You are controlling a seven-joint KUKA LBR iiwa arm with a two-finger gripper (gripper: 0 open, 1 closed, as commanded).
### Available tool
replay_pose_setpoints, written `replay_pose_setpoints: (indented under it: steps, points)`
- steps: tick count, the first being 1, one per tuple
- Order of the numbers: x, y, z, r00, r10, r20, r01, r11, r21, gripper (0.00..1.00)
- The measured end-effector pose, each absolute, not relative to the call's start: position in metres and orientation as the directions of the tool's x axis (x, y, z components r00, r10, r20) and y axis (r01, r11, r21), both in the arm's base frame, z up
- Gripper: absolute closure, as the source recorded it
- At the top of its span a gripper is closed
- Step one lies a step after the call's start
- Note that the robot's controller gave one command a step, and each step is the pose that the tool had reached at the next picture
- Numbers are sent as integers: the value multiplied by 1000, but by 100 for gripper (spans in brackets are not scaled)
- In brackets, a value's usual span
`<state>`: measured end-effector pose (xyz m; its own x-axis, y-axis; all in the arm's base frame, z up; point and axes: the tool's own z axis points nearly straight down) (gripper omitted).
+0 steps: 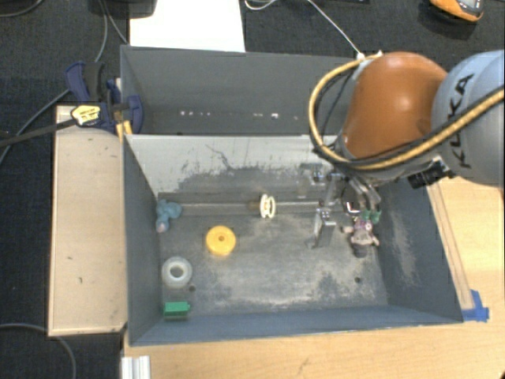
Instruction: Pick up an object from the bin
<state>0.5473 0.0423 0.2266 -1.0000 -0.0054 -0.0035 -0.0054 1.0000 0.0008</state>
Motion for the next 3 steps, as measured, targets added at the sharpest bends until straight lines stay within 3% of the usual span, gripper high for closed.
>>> replay_pose_setpoints:
  steps: [1, 2, 3]
  points:
    - [547, 42, 227, -1000, -5, -3, -5, 1000, 1, 0]
    - [544, 15, 134, -999, 34, -10, 34, 999, 2, 0]
    - [543, -4, 142, -999, 32, -5, 32, 999, 1, 0]
